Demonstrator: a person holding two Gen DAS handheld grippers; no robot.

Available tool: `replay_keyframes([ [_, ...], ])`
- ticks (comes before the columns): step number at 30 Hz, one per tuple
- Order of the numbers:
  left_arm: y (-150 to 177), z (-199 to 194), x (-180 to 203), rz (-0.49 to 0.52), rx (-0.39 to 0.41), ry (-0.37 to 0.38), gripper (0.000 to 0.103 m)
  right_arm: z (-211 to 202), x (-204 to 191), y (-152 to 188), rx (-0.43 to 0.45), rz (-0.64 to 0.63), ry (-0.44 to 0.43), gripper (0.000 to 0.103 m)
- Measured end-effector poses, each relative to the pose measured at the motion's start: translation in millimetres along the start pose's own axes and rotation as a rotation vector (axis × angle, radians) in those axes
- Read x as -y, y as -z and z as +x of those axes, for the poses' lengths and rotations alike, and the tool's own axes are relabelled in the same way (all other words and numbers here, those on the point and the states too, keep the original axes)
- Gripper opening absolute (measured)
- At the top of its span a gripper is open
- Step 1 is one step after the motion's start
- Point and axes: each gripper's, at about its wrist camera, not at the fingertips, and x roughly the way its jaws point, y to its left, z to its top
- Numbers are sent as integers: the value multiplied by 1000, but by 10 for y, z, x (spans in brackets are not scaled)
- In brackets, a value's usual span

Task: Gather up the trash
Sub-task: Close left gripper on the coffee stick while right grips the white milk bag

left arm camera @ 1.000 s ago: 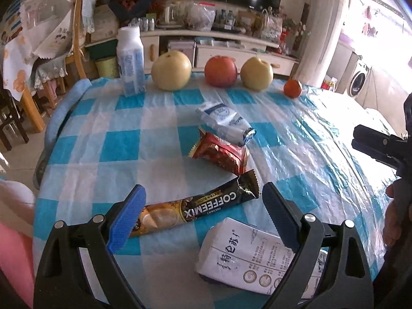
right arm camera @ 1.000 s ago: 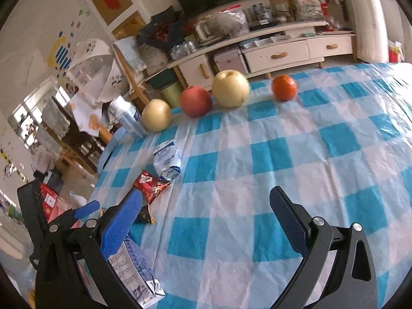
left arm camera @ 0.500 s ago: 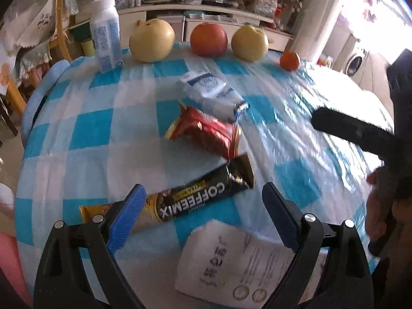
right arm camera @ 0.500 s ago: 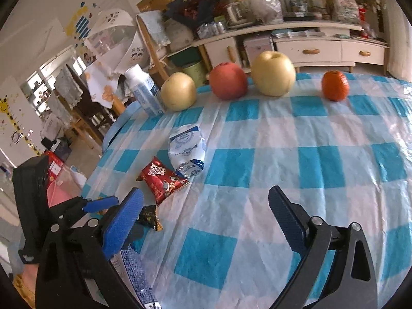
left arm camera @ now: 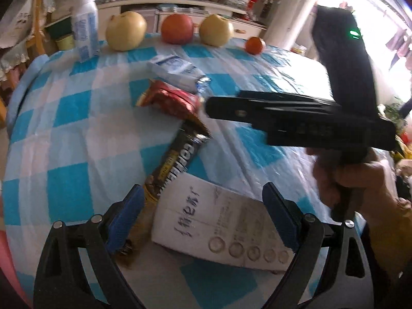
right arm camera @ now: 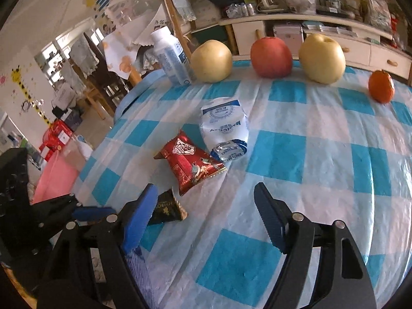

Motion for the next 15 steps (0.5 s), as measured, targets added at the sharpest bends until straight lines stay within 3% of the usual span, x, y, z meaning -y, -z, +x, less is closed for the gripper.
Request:
replay_keyframes([
  [8, -70, -159, -321, -115, 61, -25, 92, 168, -120, -109, 3, -90, 47, 77],
  [11, -113, -159, -393, -159, 85, -36, 92, 181, -34, -202, 16, -70, 56, 80],
  [15, -219, -61, -242, -77, 85, -74, 92, 242, 166, -358, 16, 8, 44, 84],
])
